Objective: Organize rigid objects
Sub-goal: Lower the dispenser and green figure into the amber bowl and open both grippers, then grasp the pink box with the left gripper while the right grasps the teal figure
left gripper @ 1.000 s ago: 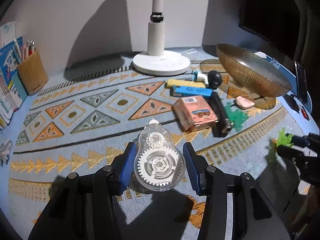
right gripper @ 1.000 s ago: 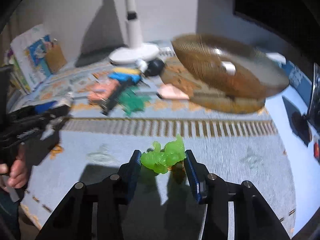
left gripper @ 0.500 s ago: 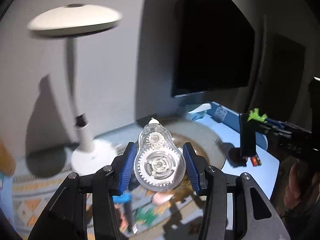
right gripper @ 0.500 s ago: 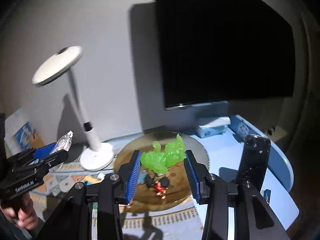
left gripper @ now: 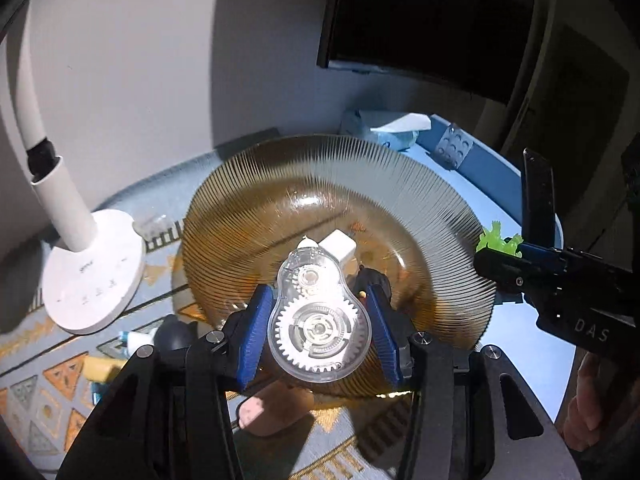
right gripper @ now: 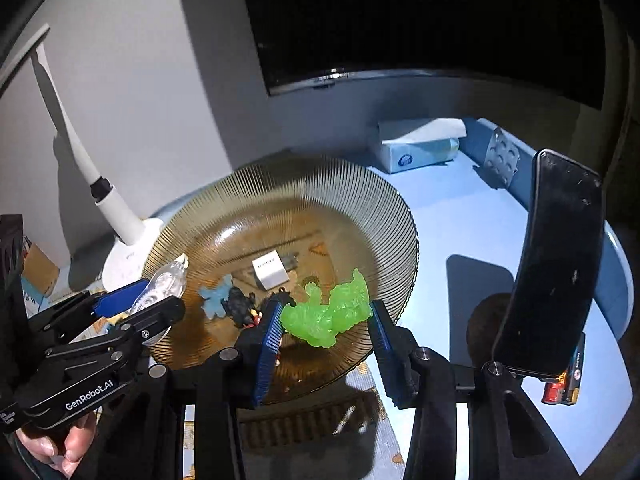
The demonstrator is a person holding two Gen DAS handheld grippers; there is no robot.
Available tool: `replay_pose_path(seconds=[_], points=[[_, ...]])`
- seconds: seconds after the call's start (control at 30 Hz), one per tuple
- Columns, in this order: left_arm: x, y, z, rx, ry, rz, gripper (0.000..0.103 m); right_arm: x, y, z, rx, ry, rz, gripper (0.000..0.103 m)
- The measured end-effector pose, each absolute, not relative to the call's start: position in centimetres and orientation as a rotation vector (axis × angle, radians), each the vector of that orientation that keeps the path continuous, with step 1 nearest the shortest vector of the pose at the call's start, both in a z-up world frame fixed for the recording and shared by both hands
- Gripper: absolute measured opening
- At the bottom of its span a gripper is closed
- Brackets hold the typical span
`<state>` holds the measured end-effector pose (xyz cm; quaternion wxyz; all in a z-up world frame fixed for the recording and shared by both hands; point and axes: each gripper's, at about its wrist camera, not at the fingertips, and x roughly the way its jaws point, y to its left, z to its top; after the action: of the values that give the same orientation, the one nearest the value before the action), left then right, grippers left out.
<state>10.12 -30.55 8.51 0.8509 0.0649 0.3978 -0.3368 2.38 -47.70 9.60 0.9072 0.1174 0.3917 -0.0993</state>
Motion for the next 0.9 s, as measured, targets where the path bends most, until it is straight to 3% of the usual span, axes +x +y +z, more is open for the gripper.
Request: replay_pose_path(seconds=[0.2, 0.27, 0.3, 0.63, 0.9], points=[[10.6, -31.5, 7.7, 0.142, 0.866, -0.713, 0.047, 2.9, -48.1, 8.8, 0.240, 0.832, -0.209, 0.043], [10.7, -31.1, 8.1, 0.113, 0.870, -0.718, 0.062, 2.7, -48.5, 9.0, 0.258, 0.826, -0.217, 0.055], [10.7, -30.5, 8.7, 0.089, 0.854, -0.719, 0.065, 2.4, -48.7, 9.3, 0.262, 0.812, -0.223, 0.063], [7.2, -20.3, 16.3, -0.022, 0.663, -0.632, 0.066, -2.4, -48.6, 14.3, 0.299, 0.672, -0.231, 0.063], [3.1, -10.8, 18.2, -0.092, 0.606, -0.497, 0.066, -5.0, -43.0, 15.8, 0.259, 0.637, -0.122, 0.063]])
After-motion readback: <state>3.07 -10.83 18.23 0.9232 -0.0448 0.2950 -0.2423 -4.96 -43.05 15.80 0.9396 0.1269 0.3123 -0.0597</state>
